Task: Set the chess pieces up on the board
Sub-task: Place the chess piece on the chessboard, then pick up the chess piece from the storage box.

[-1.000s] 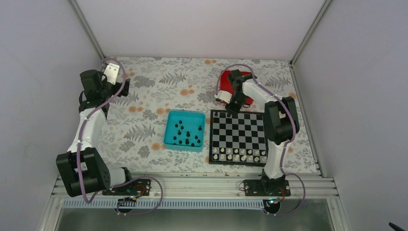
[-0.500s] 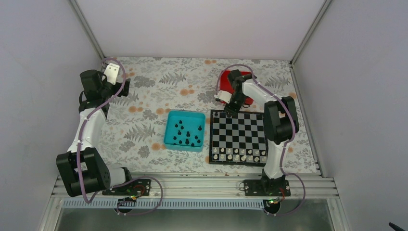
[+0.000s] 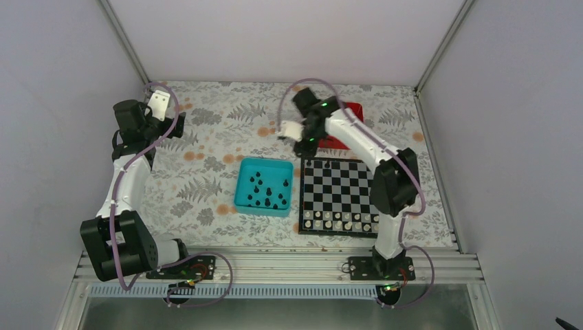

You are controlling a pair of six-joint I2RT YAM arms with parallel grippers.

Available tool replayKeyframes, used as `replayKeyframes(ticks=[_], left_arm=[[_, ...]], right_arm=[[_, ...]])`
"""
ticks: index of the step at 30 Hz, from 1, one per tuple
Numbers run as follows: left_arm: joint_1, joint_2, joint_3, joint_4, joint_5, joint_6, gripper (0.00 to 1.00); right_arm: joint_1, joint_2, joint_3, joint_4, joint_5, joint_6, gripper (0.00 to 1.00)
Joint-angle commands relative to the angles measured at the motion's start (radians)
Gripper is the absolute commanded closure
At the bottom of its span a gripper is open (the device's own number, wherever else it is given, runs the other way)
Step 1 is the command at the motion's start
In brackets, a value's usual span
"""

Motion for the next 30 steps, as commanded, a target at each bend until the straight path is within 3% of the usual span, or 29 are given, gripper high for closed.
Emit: replayKeyframes(ticks=[1, 9, 15, 30], left_arm=[[0.008, -0.012, 0.009, -0.001, 0.015, -0.002, 0.00], [0.012, -0.017, 0.002, 0.002, 0.016, -0.001, 0.00], [0.016, -0.019, -0.002, 0.005, 0.023, -0.001, 0.00], [0.024, -0.018, -0.005, 0.004, 0.038, 0.000, 0.00]], right_arm=[[0.203, 0.004, 0.050, -0.056, 0.037, 0.037, 0.58], [0.329, 0.129, 0.118, -0.090, 0.121, 0.040, 0.59], [0.331, 0.184, 0.085, -0.092, 0.210, 0.062, 0.59], [0.332, 0.253, 0.069, -0.097, 0.231, 0.045, 0.59]])
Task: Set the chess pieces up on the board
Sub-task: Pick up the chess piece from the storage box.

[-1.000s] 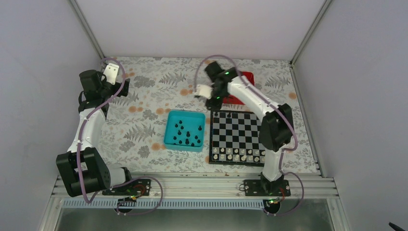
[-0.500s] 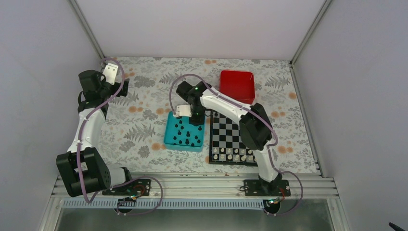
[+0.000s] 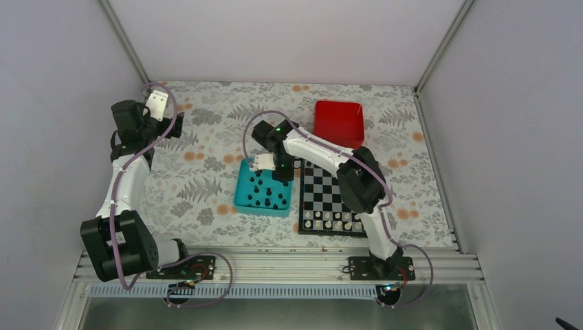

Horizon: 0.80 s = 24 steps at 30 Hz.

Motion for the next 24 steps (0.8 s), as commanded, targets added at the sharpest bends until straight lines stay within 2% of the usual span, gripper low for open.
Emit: replayKeyframes(ticks=[1, 13, 21, 24], left_arm=[[0.010, -0.019, -0.005, 0.004, 0.030, -0.001, 0.00], [0.016, -0.019, -0.005, 0.004, 0.042, -0.003, 0.00], [0.018, -0.020, -0.005, 0.005, 0.050, -0.003, 0.00], [0.019, -0.019, -0.005, 0.006, 0.051, -0.003, 0.00]], right_arm=[[-0.002, 0.045, -0.006, -0.017, 0.026, -0.001, 0.59], [-0.002, 0.090, 0.003, -0.020, 0.036, -0.008, 0.60], [-0.002, 0.109, 0.002, -0.021, 0.034, -0.018, 0.67], [-0.002, 0.111, 0.011, -0.015, 0.031, -0.021, 0.75]])
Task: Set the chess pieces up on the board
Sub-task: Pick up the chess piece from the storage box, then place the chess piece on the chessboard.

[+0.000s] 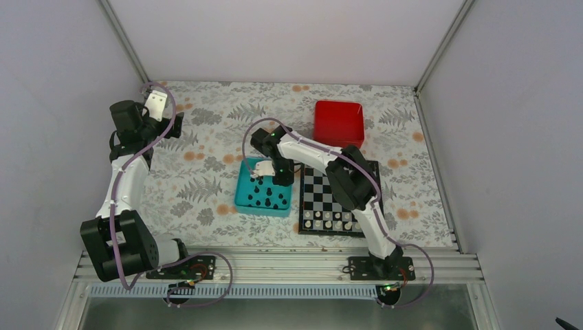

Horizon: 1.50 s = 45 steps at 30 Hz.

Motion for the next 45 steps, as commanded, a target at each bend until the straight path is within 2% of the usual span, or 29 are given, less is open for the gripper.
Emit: replayKeyframes(ticks=[1, 5, 12, 22, 30, 36, 45], left_arm=[[0.007, -0.020, -0.005, 0.005, 0.030, -0.003, 0.00], [0.007, -0.019, -0.003, 0.005, 0.032, -0.003, 0.00], [0.009, -0.016, 0.000, 0.004, 0.037, -0.006, 0.00], [0.009, -0.015, 0.004, 0.003, 0.035, -0.006, 0.00], [0.009, -0.015, 0.003, 0.004, 0.032, -0.006, 0.00], [0.009, -0.013, 0.004, 0.004, 0.034, -0.007, 0.00], [0.010, -0.021, 0.003, -0.003, 0.030, -0.005, 0.00]], right_arm=[[-0.001, 0.014, 0.018, -0.011, 0.004, -0.014, 0.78], [-0.002, 0.008, 0.040, -0.018, -0.008, -0.014, 0.88], [-0.002, -0.022, 0.091, -0.057, -0.046, -0.018, 0.93], [-0.027, -0.155, 0.116, -0.078, 0.027, -0.013, 0.95], [-0.173, -0.255, 0.028, -0.077, 0.045, -0.015, 0.94], [-0.288, -0.252, -0.023, -0.069, 0.018, -0.038, 0.93], [-0.318, -0.156, -0.032, -0.033, -0.003, -0.049, 0.91]])
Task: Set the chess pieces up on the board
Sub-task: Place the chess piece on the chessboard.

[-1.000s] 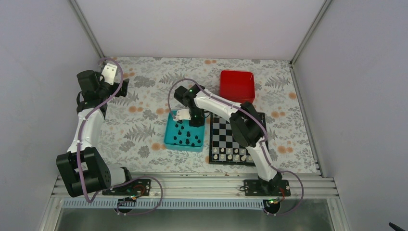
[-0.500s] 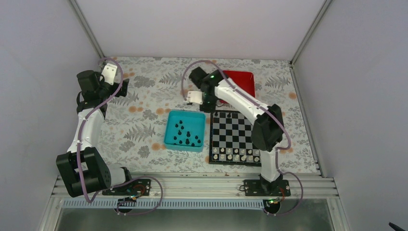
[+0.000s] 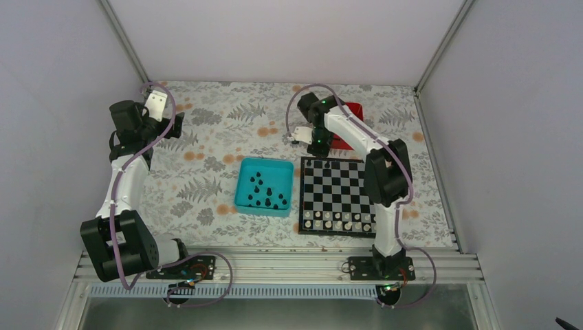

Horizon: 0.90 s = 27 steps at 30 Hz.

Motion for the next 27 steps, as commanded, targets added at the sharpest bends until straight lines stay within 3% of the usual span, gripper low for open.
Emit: replayKeyframes(ticks=[1, 27], left_arm=[[0.009, -0.021, 0.003, -0.004, 0.014, -0.005, 0.00], [0.015, -0.014, 0.004, -0.009, 0.019, -0.001, 0.00]], right_arm=[[-0.001, 0.065, 0.000, 0.018, -0.028, -0.025, 0.91], [-0.051, 0.159, -0.010, 0.056, -0.111, -0.055, 0.90]])
